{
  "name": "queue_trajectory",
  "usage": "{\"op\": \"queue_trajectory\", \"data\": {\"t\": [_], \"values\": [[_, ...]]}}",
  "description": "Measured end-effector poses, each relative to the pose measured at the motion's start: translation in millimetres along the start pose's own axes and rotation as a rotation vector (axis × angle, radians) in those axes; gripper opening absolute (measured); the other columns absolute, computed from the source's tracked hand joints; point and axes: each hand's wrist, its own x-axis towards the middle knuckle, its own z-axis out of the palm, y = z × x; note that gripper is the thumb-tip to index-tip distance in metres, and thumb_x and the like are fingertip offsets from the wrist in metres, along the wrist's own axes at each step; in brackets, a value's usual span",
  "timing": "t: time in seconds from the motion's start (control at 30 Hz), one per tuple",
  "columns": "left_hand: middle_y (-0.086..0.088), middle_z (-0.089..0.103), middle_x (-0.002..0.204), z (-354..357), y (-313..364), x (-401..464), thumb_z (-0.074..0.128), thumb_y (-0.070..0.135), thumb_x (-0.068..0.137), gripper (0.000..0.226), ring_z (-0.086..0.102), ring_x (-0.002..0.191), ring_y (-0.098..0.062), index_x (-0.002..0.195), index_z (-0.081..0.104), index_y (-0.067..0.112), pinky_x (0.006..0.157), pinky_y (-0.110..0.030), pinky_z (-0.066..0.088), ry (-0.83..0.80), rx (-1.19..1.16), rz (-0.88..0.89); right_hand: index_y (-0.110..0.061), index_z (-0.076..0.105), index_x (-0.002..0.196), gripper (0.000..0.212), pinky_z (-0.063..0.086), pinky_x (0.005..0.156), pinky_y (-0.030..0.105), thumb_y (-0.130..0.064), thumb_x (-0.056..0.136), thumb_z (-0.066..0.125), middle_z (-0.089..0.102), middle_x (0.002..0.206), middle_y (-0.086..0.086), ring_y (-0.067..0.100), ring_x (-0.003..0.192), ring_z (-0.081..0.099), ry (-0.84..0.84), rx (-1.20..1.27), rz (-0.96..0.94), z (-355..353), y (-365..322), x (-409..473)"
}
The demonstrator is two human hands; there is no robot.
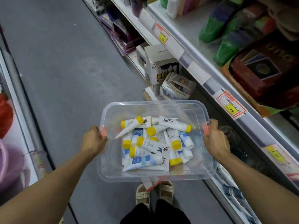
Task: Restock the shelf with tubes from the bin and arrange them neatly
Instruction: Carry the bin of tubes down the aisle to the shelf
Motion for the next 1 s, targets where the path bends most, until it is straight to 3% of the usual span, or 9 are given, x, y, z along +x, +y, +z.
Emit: {"op": "queue_trajectory", "data": {"t": [0.2,0.3,0.47,0.57,0.77,0.9,1.0], "values": [[-0.014,0.051,0.08,12.8,0.9,-5.3,0.057,0.014,0.089,0.018,0.038,0.051,-0.012,0.087,0.043,0.003,0.046,-0.023,0.027,-0.001,-0.01,0.012,-0.008,0.032,0.122,0.034,0.046,0.063,0.041,-0.009,0.092,0.047,0.065,0.098,0.026,0.045,0.08,0.063,-0.003,-0.012,0.015,12.8,8.7,0.9],[-0.014,0.051,0.079,18.7,-3.2,-4.9,0.058,0.014,0.087,0.018,0.043,0.058,-0.021,0.087,0.044,0.003,0.053,-0.028,0.033,0.008,-0.011,0.002,-0.008,0.033,0.12,0.032,0.05,0.064,0.045,-0.009,0.092,0.047,0.065,0.094,0.026,0.045,0.077,0.063,0.009,-0.017,0.005,18.6,12.6,0.9],[-0.019,0.058,0.081,22.4,-10.1,0.5,0.056,0.021,0.088,0.022,0.057,0.079,-0.037,0.089,0.05,0.0,0.064,-0.034,0.039,0.014,0.018,0.025,-0.006,0.034,0.121,0.031,0.043,0.061,0.04,-0.007,0.092,0.045,0.064,0.092,0.03,0.048,0.078,0.063,0.032,-0.03,0.003,20.8,13.6,2.1],[-0.023,0.062,0.088,24.3,-10.8,2.1,0.055,0.024,0.09,0.025,0.059,0.082,-0.04,0.093,0.051,-0.001,0.067,-0.037,0.042,0.014,0.029,0.03,-0.006,0.034,0.121,0.03,0.035,0.061,0.037,-0.006,0.093,0.043,0.064,0.09,0.032,0.049,0.078,0.062,0.036,-0.025,-0.006,21.5,12.4,1.3],[-0.028,0.062,0.098,28.3,-9.4,3.4,0.054,0.019,0.09,0.023,0.059,0.091,-0.045,0.101,0.048,0.0,0.076,-0.044,0.047,0.022,0.031,0.017,-0.006,0.029,0.128,0.038,0.034,0.064,0.038,-0.003,0.092,0.04,0.061,0.1,0.033,0.048,0.086,0.061,0.028,-0.046,0.015,27.3,14.4,2.3],[-0.028,0.063,0.097,30.8,-10.5,0.4,0.047,0.021,0.093,0.024,0.059,0.089,-0.046,0.106,0.047,0.001,0.076,-0.046,0.049,0.026,0.045,0.01,-0.007,0.023,0.138,0.055,0.048,0.072,0.045,0.001,0.088,0.043,0.058,0.109,0.032,0.046,0.09,0.062,0.021,-0.072,0.029,33.0,14.5,0.2],[-0.028,0.063,0.101,28.9,-8.2,-4.5,0.044,0.022,0.094,0.026,0.059,0.091,-0.047,0.109,0.047,0.001,0.077,-0.045,0.048,0.024,0.075,0.013,-0.003,0.019,0.143,0.068,0.046,0.085,0.045,-0.001,0.084,0.053,0.047,0.123,0.028,0.044,0.109,0.052,-0.004,-0.075,0.032,34.0,10.7,-4.3]]}}
